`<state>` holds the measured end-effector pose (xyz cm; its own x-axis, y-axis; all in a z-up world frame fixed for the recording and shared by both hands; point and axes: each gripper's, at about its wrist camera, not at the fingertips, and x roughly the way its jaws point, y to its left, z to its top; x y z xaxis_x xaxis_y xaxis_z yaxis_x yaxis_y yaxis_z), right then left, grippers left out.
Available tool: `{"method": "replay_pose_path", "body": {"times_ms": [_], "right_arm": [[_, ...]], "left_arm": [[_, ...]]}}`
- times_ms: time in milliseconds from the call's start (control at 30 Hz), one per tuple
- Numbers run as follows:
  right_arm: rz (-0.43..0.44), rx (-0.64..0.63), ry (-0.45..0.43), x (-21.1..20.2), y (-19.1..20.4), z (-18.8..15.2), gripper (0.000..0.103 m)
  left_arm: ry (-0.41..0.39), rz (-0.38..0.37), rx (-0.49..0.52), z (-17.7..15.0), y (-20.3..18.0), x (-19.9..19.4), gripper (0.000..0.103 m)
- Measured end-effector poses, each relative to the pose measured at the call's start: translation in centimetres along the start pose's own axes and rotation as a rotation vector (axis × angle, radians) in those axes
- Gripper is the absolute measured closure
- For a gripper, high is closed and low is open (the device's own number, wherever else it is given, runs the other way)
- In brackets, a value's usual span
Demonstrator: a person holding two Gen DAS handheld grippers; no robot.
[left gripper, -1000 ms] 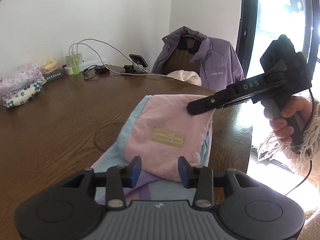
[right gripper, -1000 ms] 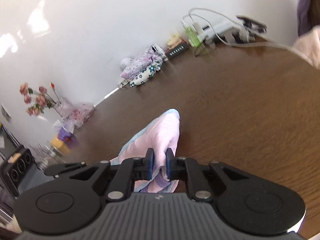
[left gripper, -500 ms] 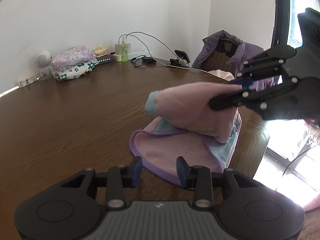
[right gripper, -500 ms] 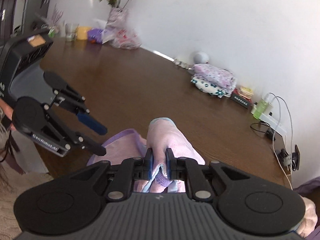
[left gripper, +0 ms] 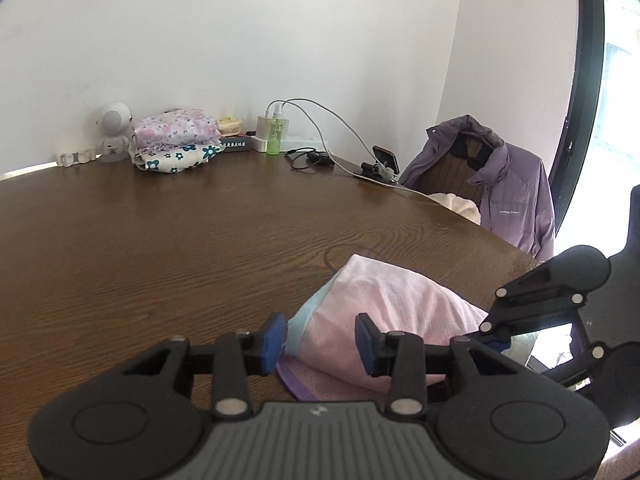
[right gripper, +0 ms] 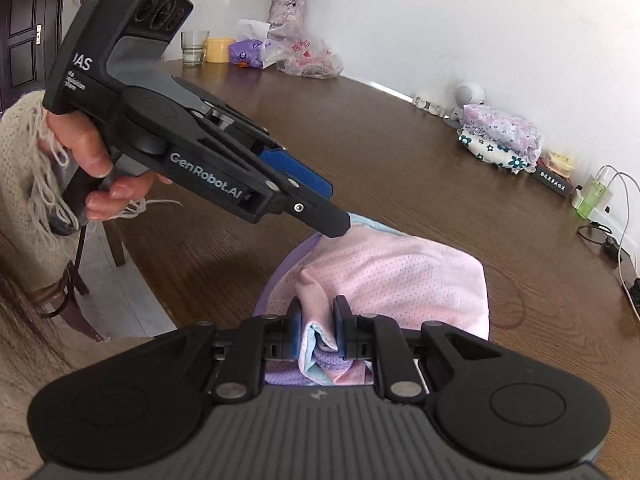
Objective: Fold clothes
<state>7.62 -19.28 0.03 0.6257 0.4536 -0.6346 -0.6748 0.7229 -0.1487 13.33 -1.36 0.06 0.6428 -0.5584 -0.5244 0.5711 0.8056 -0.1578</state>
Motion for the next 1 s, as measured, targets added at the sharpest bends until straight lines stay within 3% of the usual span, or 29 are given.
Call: {"method": "replay_pose_path", "body": {"times_ms": [100, 133, 300, 500, 633, 767, 833, 867, 900, 1000], "right_arm": [[-0.015, 0.091, -0.031, -0.5, -1.4, 0.0, 0.092], [-0.016, 0.121, -0.041, -0.7, -2.0, 0.0, 0.092], [-0.029, 0.158, -0.076, -0.9, -3.6, -0.1, 0.092], [-0.020, 0.103, -0.152, -2.0, -3.7, 1.0, 0.094], [0.043, 0.019, -0.108, -1.5, -1.7, 1.0, 0.094], [0.047, 0.059, -0.089, -0.7, -1.7, 0.0, 0.094], [0.027, 0.076, -0.112, -1.0, -1.9, 0.0, 0.086], [0.017, 0.068, -0.114, -1.0, -1.8, 0.1, 0.072], [0.011, 0.053, -0.108, -0.9, -1.5, 0.2, 0.064], [-0.012, -0.007, -0.062, 0.0, -0.6, 0.5, 0.060]], "left_arm": [[0.001, 0.003, -0.030, -0.3, 0.4, -0.4, 0.069], [0.007, -0.007, -0.027, -0.5, 0.5, -0.6, 0.075], [0.084, -0.035, 0.071, -1.6, -0.6, -0.1, 0.091], [0.130, -0.022, 0.187, -2.2, -2.7, 1.8, 0.092], [0.129, -0.021, 0.175, -2.3, -2.6, 1.7, 0.091], [0.132, -0.008, 0.184, -2.3, -2.5, 1.6, 0.091], [0.133, -0.001, 0.188, -2.3, -2.4, 1.6, 0.090], [0.134, 0.002, 0.190, -2.3, -2.4, 1.5, 0.089], [0.134, 0.005, 0.192, -2.2, -2.4, 1.5, 0.089], [0.136, 0.015, 0.198, -2.2, -2.3, 1.4, 0.089]]}}
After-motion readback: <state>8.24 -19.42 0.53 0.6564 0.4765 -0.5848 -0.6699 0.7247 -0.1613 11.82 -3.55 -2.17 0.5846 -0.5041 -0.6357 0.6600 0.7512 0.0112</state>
